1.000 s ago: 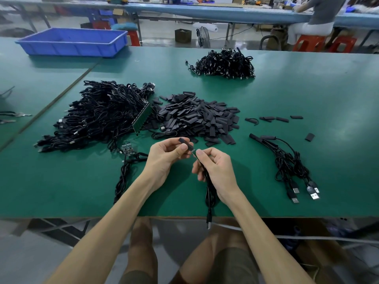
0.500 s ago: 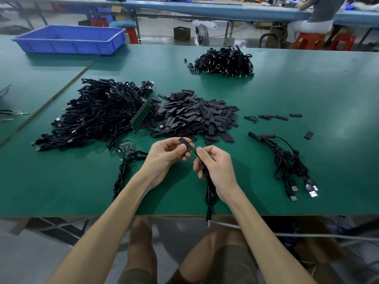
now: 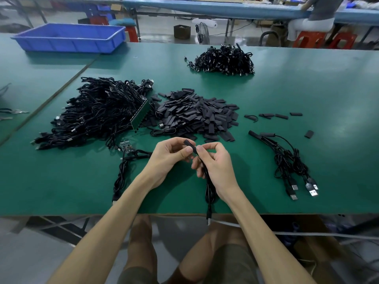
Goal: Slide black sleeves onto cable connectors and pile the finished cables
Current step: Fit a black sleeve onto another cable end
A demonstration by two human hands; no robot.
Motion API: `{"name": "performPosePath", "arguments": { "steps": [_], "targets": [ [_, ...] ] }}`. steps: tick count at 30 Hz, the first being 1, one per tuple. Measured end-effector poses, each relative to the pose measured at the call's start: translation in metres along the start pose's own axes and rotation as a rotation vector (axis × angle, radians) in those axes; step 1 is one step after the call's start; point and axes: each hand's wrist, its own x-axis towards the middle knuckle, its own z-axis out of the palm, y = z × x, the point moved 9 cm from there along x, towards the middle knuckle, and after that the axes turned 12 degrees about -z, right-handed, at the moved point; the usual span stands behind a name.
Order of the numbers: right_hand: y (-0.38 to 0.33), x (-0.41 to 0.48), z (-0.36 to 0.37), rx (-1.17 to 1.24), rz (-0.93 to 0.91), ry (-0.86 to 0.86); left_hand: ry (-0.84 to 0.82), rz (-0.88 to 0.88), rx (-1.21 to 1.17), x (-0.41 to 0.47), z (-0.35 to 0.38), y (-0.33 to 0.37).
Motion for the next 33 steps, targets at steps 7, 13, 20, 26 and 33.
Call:
{"name": "performPosePath", "arguments": {
  "steps": [7, 13, 20, 26, 33],
  "targets": [
    [0.002, 0.001, -0.001, -0.005, 0.003, -0.005, 0.012, -0.024, 0.057, 0.001, 0.002, -0.001],
    [0.002, 0.002, 0.006, -0.054, -0.026, -0.04, 0.158, -0.048, -0.13, 0.003, -0.016, -0.005],
    [0.004, 0.002, 0.0, -0.173, -0.039, 0.018, 0.174, -0.066, -0.1, 0.006, -0.017, -0.01],
    [0.002, 0.0, -0.005, -0.179, -0.031, 0.071, 0.167, -0.066, -0.013, 0.007, -0.017, -0.01],
    [0.002, 0.0, -0.007, -0.189, -0.037, 0.082, 0.193, -0.084, 0.076, 0.009, -0.018, -0.009]
  ]
}}
